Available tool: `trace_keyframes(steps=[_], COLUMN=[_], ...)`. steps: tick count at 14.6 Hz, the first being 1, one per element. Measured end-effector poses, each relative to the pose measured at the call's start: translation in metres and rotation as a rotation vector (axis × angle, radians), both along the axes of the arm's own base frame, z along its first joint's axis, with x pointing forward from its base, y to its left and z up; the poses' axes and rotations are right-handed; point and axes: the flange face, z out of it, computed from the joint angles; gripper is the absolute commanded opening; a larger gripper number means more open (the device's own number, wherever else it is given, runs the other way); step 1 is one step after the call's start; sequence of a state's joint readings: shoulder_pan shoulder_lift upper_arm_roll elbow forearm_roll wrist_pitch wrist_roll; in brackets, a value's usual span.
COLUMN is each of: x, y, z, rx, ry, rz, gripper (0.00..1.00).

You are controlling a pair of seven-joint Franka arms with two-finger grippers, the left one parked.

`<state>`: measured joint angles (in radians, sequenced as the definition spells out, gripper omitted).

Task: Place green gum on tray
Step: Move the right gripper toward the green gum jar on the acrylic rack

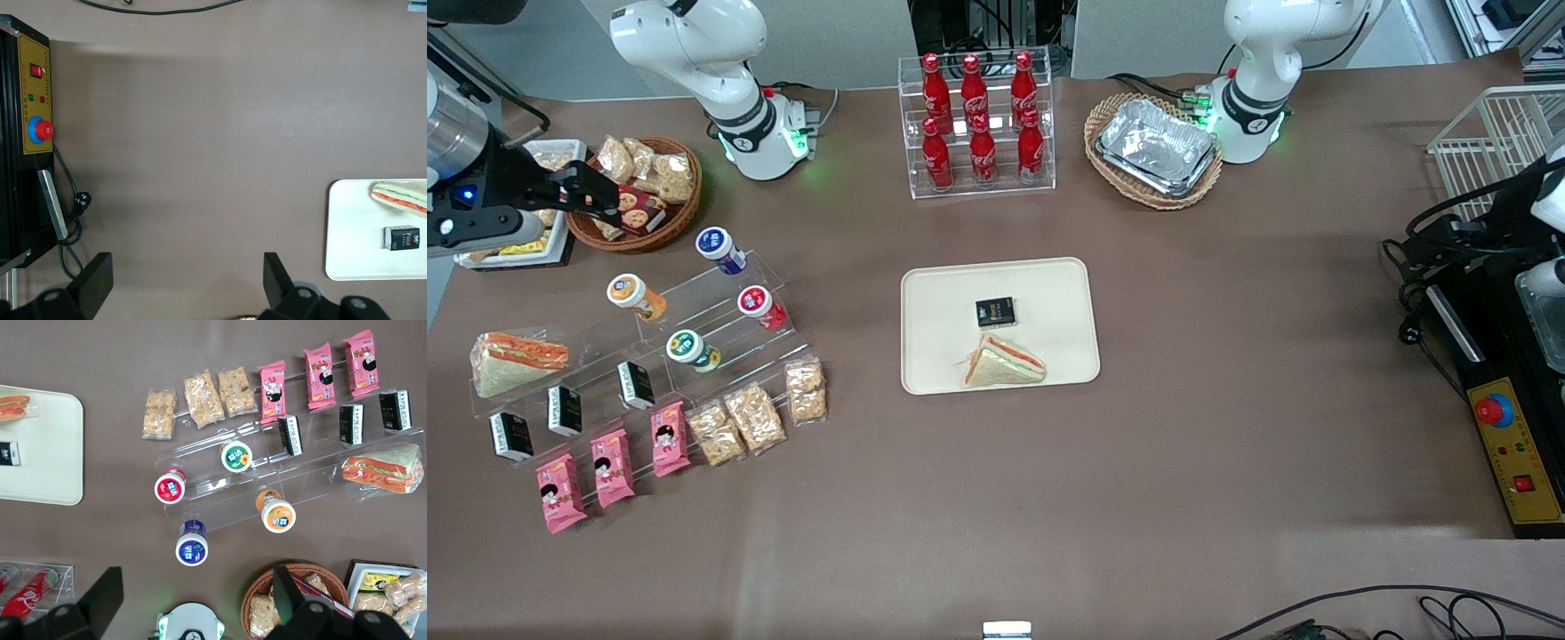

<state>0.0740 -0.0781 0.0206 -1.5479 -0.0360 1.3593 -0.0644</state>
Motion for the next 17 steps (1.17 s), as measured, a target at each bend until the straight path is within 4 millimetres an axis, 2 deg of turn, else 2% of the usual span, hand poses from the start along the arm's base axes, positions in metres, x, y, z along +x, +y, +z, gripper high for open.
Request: trace_keyframes(steps=[9,13,17], x=[0.009,0.012,0.003], y=[0.001,-0.035,-0.062], z=[-0.017,-0.033,-0.064], rx=[0.002,0.018,0.044], ry=[0.036,0.034,-0.002], rz=[0.016,-0.013,0.005], gripper=[1.00,1.00,1.00])
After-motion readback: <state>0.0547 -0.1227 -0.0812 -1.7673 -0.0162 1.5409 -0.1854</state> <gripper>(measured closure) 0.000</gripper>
